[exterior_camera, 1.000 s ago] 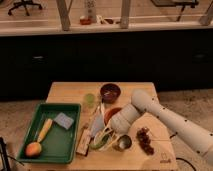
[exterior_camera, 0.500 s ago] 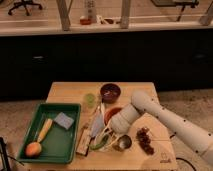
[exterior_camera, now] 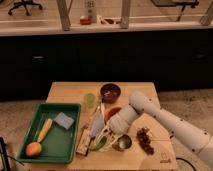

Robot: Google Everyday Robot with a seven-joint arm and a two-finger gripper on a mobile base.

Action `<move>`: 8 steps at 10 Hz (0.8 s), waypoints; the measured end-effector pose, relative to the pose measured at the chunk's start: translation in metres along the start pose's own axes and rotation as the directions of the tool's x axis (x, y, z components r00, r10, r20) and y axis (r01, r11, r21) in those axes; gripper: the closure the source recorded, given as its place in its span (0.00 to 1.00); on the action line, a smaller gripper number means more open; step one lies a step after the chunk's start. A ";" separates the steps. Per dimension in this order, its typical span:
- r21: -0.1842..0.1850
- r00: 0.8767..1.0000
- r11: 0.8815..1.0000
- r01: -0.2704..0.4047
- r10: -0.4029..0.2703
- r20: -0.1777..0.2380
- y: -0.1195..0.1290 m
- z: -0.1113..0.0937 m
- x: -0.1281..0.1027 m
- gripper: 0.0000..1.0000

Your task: Place pepper in paper cup

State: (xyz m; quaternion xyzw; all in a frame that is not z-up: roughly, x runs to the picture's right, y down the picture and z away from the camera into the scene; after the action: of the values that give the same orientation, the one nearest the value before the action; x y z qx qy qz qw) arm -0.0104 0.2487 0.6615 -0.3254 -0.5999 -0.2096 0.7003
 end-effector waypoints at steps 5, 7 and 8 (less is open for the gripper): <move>0.004 0.999 1.000 -0.030 0.030 0.029 0.000 -0.005 -0.004 0.90; 0.016 0.999 0.999 -0.032 0.031 0.045 -0.002 -0.011 -0.004 0.69; 0.018 0.998 0.999 -0.031 0.030 0.052 -0.004 -0.012 -0.004 0.61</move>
State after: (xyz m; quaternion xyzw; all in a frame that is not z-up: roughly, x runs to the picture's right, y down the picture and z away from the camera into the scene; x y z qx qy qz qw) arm -0.0054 0.2365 0.6574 -0.3331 -0.6149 -0.1848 0.6905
